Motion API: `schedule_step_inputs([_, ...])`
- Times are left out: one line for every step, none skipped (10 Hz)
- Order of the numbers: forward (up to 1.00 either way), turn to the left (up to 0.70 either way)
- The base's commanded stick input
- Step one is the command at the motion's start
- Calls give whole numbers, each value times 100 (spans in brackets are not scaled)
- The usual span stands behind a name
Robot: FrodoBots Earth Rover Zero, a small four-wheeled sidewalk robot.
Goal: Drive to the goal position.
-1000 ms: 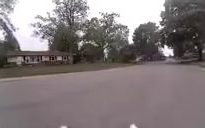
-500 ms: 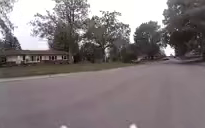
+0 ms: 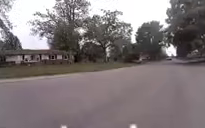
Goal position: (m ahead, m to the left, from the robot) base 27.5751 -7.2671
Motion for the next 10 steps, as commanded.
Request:
schedule_step_inputs([100,2])
schedule_step_inputs([100,1])
schedule_step_inputs([100,0])
schedule_step_inputs([100,0])
schedule_step_inputs([100,1])
schedule_step_inputs([100,1])
schedule_step_inputs([100,-1])
schedule_step_inputs([100,-6])
schedule_step_inputs([100,-26])
schedule_step_inputs([100,-40])
